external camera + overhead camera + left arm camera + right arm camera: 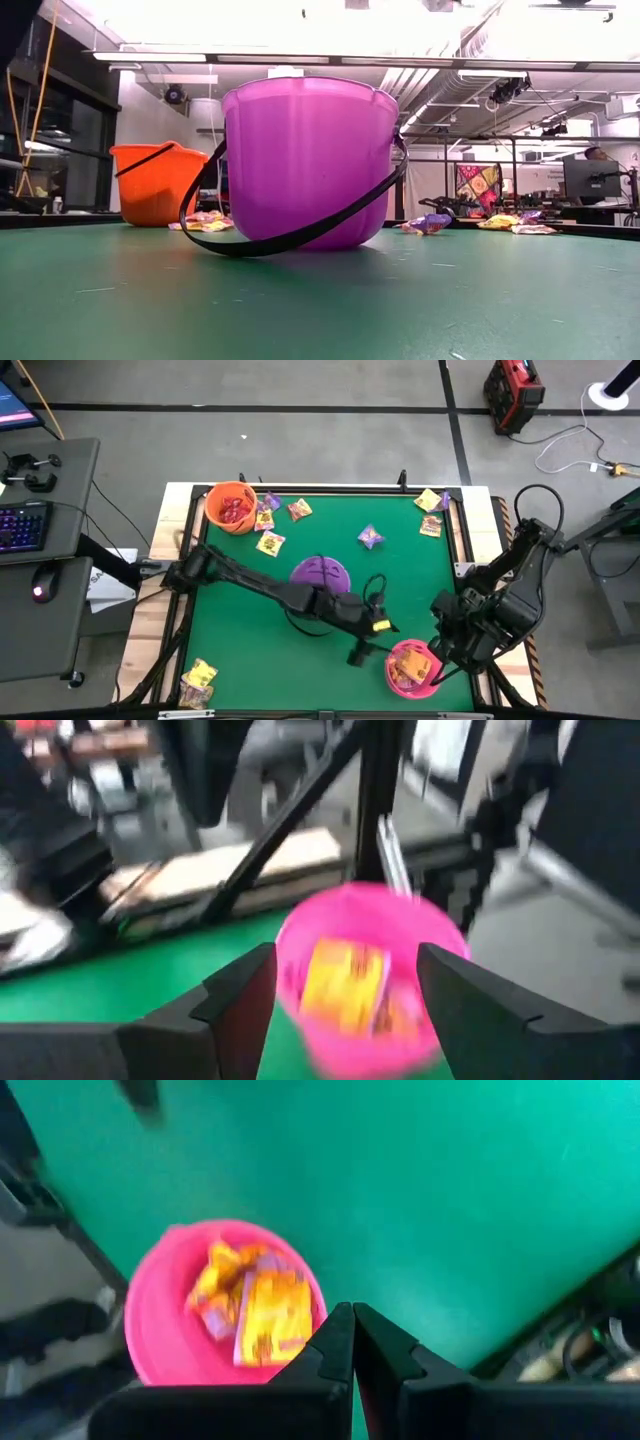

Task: Sort candy by brand, put in halloween buckets
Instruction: Put the yellow candy into the pink bucket

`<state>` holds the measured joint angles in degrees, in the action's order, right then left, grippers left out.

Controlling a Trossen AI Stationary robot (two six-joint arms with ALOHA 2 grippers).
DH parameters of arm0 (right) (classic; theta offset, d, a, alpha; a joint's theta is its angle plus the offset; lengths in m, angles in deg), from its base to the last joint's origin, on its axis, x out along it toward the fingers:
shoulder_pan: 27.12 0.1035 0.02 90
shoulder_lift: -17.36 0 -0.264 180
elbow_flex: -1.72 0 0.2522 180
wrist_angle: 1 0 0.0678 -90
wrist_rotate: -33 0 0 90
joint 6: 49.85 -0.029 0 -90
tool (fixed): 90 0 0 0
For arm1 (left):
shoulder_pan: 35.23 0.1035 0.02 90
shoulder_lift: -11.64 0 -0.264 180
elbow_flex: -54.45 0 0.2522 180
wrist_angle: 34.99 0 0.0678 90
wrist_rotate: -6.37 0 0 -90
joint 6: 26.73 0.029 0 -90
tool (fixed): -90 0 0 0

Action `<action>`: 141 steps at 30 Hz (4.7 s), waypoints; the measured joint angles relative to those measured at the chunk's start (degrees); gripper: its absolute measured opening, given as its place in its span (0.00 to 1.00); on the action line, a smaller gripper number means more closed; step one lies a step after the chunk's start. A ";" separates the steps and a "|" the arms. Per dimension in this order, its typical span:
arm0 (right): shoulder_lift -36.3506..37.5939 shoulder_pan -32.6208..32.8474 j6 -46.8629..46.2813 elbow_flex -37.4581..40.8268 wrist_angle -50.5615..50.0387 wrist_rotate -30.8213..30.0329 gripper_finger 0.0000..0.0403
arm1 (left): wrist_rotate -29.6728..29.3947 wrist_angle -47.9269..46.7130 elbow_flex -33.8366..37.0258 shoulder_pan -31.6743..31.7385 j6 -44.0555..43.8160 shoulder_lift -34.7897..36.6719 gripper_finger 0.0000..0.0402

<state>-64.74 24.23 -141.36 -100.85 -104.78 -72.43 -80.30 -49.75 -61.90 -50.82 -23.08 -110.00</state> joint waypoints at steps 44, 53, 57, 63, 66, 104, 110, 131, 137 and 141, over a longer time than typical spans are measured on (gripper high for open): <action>-8.32 -94.92 41.64 0.04 17.54 -9.42 0.65 | -21.45 -52.57 42.10 -2.36 -36.34 62.43 0.57; -18.75 -110.65 52.94 0.09 21.54 -0.38 0.66 | -20.13 -52.50 42.10 8.80 -37.70 63.19 0.57; -21.78 -113.21 52.61 0.08 21.26 -0.15 0.66 | -19.94 -53.97 42.10 10.16 -34.89 63.19 0.57; -24.33 -115.65 46.74 0.08 21.92 1.05 0.66 | -16.34 -63.58 42.10 12.02 -31.45 63.19 0.57; -25.17 -117.10 43.70 0.07 22.67 4.03 0.66 | -15.67 -67.51 42.10 12.27 -31.46 63.20 0.57; -24.16 -115.99 56.27 -6.76 25.53 6.08 0.66 | -14.84 -69.46 42.10 12.26 -33.40 66.73 0.57; -17.61 -111.45 61.97 -4.94 20.74 1.94 0.66 | -14.84 -69.41 42.10 12.26 -31.91 66.73 0.57; 1.51 -102.73 16.34 41.05 53.43 -5.54 0.66 | -15.91 -67.84 42.07 12.26 -30.39 66.71 0.57; -5.50 -103.59 9.46 38.22 52.83 -7.63 0.66 | -15.91 -67.88 42.07 12.26 -31.45 66.70 0.57; -8.46 -105.00 9.30 33.97 49.36 -9.60 0.66 | -15.91 -67.90 42.07 12.26 -31.46 66.71 0.57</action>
<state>-73.21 -80.77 -132.06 -66.88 -55.42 -82.03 -96.21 -117.66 -19.83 -38.57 -54.54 -43.29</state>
